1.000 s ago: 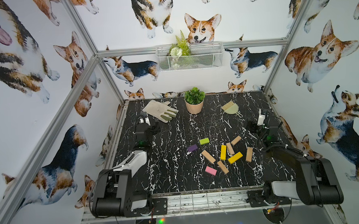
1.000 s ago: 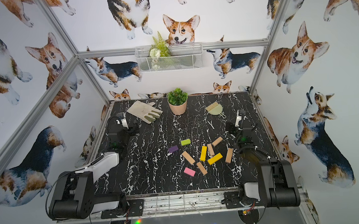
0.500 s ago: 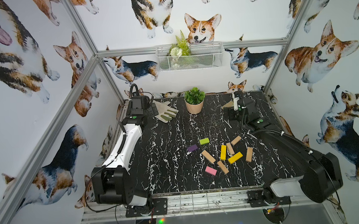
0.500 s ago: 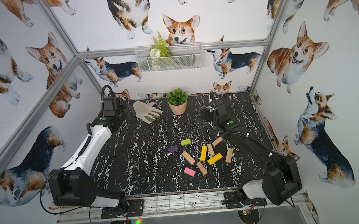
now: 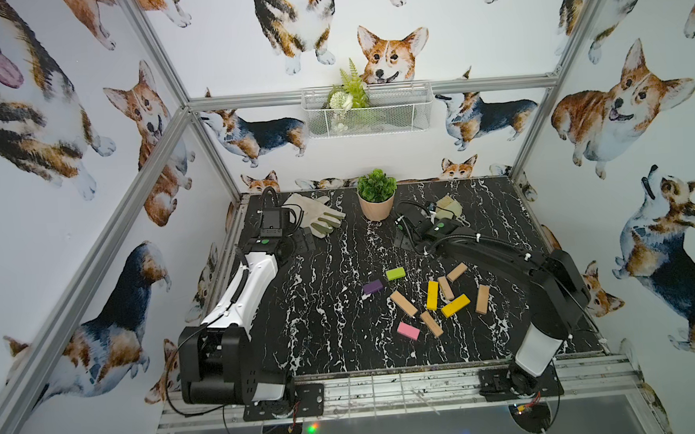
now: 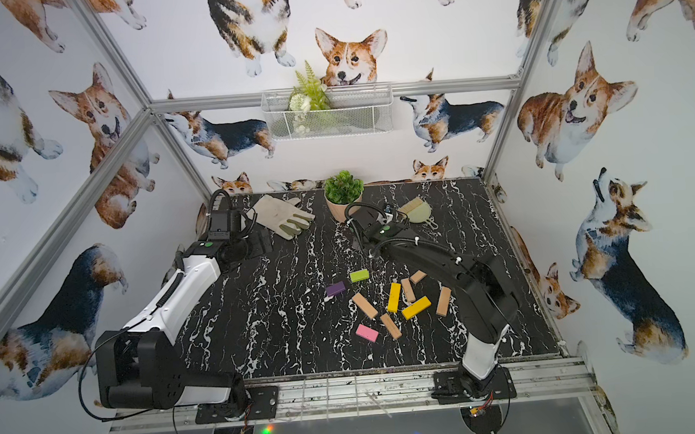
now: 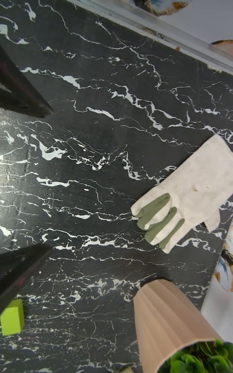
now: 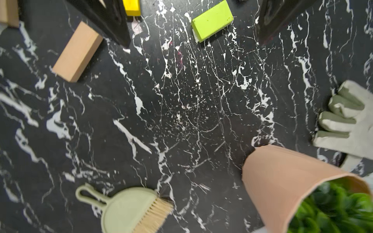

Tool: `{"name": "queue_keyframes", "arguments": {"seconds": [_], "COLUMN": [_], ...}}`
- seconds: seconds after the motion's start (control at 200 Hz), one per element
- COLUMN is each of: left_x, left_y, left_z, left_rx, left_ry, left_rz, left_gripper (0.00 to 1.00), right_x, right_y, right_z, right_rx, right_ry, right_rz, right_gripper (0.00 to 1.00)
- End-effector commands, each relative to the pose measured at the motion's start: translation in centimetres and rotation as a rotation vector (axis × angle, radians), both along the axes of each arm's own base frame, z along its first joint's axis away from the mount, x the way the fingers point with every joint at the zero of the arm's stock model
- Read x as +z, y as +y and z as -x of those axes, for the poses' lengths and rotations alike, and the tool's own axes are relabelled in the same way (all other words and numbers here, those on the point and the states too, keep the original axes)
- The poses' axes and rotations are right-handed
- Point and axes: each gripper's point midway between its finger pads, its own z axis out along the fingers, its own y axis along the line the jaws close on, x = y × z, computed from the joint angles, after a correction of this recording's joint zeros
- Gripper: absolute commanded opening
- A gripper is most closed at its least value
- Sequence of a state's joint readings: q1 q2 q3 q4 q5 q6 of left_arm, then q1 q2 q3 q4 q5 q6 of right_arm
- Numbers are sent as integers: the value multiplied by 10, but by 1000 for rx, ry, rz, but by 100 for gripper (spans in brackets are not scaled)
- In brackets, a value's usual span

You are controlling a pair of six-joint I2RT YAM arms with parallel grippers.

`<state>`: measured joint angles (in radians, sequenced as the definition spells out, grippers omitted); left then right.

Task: Assemble the letter k with building blocks
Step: Pick up the building block from the center of the board.

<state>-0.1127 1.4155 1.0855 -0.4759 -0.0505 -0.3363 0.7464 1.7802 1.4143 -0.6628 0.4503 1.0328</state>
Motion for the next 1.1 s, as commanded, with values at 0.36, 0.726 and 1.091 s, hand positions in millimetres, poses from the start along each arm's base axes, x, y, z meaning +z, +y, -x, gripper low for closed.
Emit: {"name": "queue_keyframes", "arguments": {"seconds": [0.36, 0.726, 1.091], "left_x": [-3, -2, -1], "left_y": [0, -4, -4], "left_z": [-6, -6, -7], "left_rx": [19, 6, 6], "left_ry": [-26, -37, -38], "left_rz": [18, 29, 21], "left_gripper": [100, 100, 100], "right_x": [-80, -101, -108], "right_y": [44, 62, 65], "right_z": [50, 49, 43], "right_rx": [-311, -338, -359], "right_ry": [403, 443, 476], "right_rz": [-205, -246, -235], "right_gripper": [66, 66, 65]}}
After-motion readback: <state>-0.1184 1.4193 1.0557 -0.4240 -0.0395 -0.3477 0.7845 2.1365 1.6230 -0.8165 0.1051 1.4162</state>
